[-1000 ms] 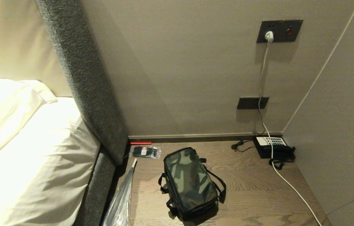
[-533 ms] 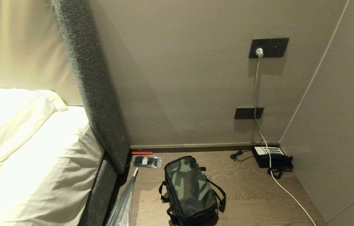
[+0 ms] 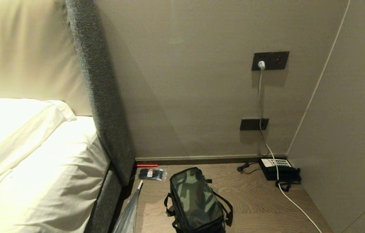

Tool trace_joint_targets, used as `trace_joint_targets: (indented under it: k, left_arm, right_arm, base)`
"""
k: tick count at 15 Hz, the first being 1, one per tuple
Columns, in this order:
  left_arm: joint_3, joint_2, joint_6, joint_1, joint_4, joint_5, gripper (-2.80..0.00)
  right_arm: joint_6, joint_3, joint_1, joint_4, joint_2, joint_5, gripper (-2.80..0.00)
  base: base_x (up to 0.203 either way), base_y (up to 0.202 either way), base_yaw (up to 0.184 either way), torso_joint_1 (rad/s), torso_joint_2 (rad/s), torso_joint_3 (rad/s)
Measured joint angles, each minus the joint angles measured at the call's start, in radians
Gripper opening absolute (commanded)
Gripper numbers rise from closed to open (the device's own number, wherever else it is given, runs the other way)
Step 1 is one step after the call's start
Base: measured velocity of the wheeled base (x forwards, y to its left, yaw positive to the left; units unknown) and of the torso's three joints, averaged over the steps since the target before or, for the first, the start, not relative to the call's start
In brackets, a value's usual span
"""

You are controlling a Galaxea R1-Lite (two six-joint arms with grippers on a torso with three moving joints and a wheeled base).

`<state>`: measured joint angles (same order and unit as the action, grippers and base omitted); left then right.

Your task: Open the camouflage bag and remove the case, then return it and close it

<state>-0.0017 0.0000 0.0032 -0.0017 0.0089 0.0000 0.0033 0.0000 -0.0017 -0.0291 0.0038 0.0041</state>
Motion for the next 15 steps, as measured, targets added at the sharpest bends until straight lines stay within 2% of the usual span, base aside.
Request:
trace_joint_targets:
  k: [15]
  left_arm:
    - [0.0,0.0,0.0,0.0,0.0,0.0,-2.8]
  right_arm:
    - [-0.004,0.0,0.0,-0.002,0.001,-0.002,-2.8]
  base:
    - [0.0,0.0,0.0,0.0,0.0,0.0]
